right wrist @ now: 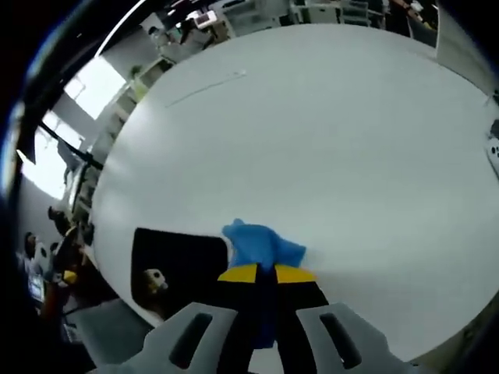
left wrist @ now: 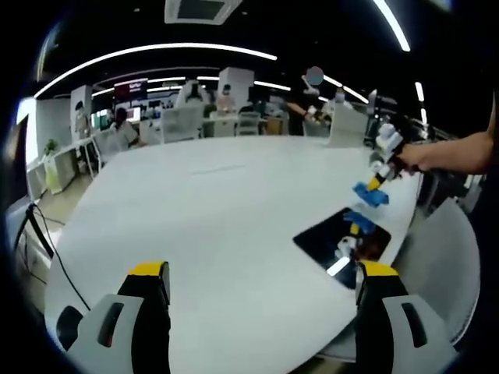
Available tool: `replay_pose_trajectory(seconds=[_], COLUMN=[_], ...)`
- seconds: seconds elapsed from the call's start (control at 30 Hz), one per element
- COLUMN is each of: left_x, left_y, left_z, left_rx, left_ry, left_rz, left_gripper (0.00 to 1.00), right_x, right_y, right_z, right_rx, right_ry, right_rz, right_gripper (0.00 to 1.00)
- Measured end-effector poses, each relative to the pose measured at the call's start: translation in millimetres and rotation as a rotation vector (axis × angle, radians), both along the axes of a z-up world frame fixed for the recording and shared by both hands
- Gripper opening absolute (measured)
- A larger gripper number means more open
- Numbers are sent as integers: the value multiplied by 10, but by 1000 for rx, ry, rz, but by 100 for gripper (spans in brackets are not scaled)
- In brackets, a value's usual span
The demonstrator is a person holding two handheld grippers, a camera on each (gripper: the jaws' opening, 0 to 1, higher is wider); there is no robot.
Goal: Wipe the mirror surface with the cleaning cloth until all visible marks leave the cleaned area.
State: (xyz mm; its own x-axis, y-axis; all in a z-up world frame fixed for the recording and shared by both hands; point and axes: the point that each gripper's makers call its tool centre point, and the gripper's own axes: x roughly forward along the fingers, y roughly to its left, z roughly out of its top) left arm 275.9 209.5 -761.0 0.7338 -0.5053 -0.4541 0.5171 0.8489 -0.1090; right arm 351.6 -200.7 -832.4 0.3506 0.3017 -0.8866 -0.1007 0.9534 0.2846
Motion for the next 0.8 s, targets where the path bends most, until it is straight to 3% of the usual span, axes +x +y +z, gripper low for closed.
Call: replay_pose_trajectory(seconds=[0.3, 0.6, 0.73, 0.77, 0.8], left_x=[-55, -34, -41, -43, -48], left_y=[25, 23, -3, -6, -20], left_z=[-49, 1, -74, -94, -106], left_rx=[-5, -21, -10, -12, -14], left_ry=[10, -11, 9, 14, 16], left_rz=[0, 5, 1, 2, 1], left_gripper=[100, 100, 100, 100, 100], right_x=[41, 72, 51, -4, 145], right_y=[362, 495, 581, 601, 499], right_z=[-84, -155, -323, -444, -408], right_rx=[3, -8, -33, -62, -122], right_ry=[30, 46, 65, 85, -11], right_rz=[51, 71, 93, 115, 119], right_gripper=[0, 0, 0, 0, 0])
